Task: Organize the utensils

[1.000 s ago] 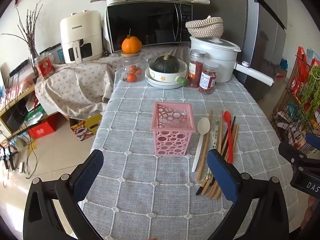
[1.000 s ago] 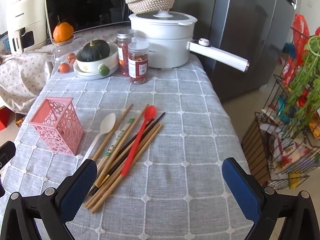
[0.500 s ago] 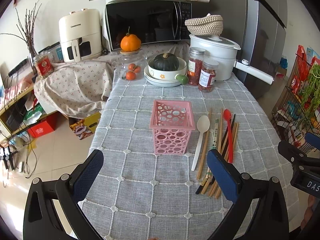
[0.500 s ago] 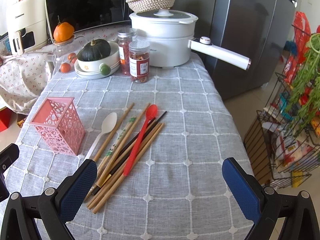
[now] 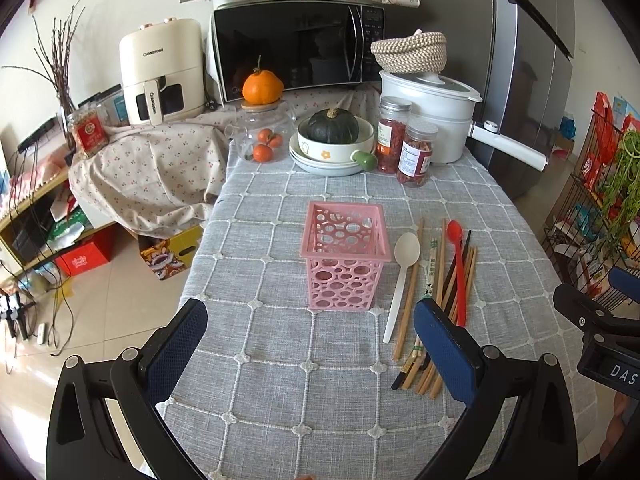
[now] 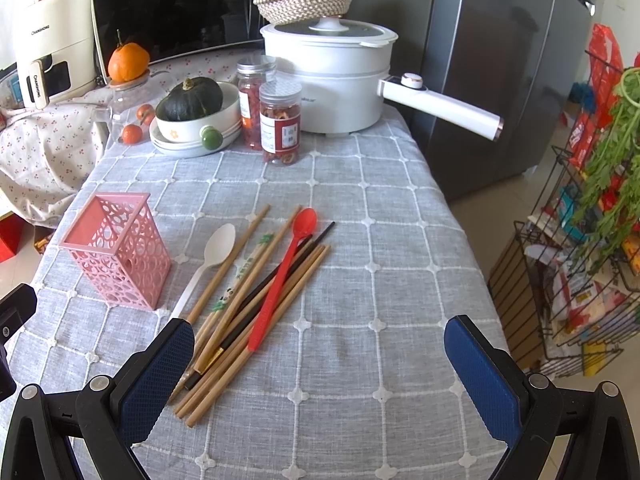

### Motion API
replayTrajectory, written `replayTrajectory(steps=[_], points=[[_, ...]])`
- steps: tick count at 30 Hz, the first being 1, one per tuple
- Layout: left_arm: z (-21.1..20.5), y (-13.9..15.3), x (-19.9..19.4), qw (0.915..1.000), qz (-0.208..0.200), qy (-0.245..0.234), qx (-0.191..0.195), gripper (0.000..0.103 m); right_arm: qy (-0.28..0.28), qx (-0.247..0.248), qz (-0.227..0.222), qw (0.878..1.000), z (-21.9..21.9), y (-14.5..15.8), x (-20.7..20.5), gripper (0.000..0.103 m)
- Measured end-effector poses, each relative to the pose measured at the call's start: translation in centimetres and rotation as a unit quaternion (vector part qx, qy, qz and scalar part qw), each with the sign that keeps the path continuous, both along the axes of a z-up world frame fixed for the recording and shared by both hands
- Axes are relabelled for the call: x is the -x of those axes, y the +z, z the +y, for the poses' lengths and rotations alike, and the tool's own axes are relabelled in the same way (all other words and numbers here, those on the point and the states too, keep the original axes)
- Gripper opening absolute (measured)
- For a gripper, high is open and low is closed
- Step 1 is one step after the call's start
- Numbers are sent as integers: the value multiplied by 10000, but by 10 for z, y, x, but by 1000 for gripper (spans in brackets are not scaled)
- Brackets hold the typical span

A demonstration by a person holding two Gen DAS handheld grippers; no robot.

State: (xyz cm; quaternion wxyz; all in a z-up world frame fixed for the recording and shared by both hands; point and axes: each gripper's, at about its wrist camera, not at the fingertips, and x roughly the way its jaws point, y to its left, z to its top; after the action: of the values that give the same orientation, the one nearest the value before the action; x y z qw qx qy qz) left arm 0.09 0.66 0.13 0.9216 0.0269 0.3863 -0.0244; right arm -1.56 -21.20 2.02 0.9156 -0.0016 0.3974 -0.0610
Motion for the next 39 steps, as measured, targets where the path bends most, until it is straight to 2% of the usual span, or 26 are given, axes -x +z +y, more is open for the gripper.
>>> replayTrajectory(steps=[39], points=[[5, 0, -2, 10000, -22, 49, 17, 103, -18, -65, 70, 10000, 3, -4, -4, 103]])
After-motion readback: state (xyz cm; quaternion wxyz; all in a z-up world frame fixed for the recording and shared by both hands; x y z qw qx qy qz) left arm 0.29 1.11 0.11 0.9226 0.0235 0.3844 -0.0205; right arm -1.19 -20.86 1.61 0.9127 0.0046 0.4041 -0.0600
